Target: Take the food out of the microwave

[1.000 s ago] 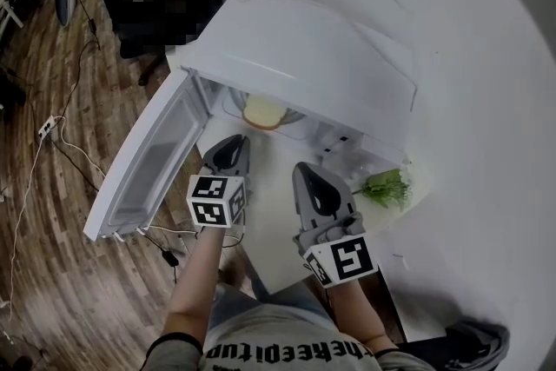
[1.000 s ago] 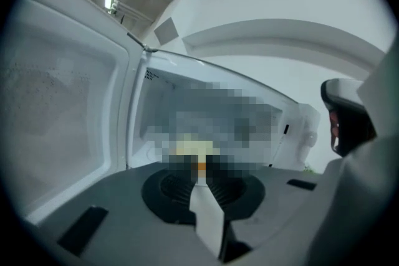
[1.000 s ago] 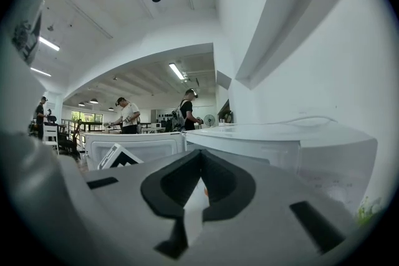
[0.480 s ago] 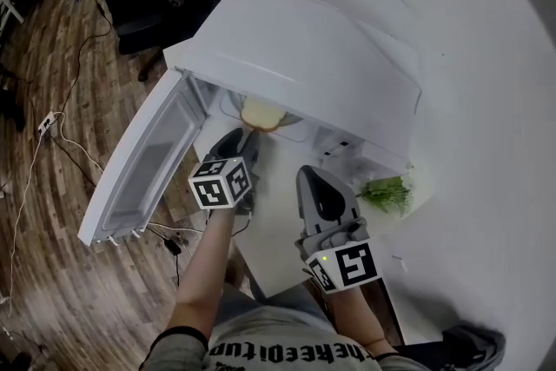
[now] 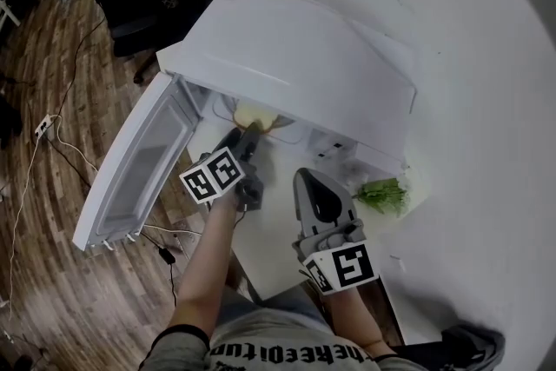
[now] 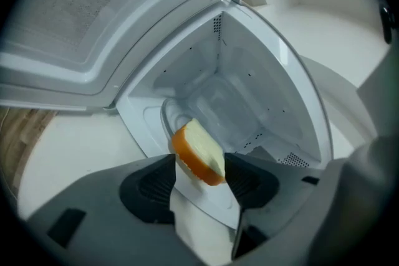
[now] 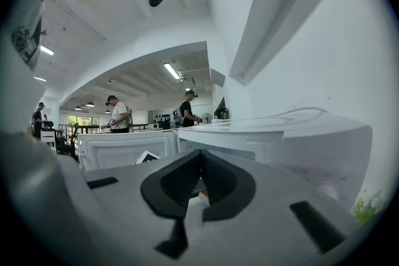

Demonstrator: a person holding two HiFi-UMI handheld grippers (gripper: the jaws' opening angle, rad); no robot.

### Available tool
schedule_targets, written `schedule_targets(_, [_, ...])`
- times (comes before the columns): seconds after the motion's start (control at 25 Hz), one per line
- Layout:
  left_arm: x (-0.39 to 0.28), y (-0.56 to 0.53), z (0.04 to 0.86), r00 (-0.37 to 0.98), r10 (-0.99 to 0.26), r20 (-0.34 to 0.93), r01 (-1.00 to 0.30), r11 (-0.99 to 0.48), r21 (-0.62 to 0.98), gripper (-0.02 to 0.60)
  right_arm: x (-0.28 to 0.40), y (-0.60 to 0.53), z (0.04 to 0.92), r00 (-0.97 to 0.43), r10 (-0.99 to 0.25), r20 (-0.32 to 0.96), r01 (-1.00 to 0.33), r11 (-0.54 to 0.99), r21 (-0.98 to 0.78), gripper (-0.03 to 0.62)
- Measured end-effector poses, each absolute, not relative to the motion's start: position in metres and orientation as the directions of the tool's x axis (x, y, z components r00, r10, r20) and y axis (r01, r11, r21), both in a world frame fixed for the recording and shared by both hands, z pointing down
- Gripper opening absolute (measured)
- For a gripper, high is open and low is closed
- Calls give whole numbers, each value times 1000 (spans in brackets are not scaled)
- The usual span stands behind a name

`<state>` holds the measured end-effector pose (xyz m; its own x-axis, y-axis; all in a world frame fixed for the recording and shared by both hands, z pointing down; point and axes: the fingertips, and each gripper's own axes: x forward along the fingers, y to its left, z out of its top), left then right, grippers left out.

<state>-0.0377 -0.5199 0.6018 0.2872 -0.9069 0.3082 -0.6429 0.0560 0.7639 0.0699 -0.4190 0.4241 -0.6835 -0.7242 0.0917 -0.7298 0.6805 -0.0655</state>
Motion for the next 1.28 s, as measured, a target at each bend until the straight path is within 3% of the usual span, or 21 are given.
schedule_targets(0.8, [-29,-535,606,278,-904,325,-547,129,827,209,85,-420,428,-692,-716,94,-722,689,-70,6])
schedule_targets(1.28, [-38,-537,613,247,-900,358,-529,184,829,118,96,-420,427,-694,-714,92,-720,691,-67,6])
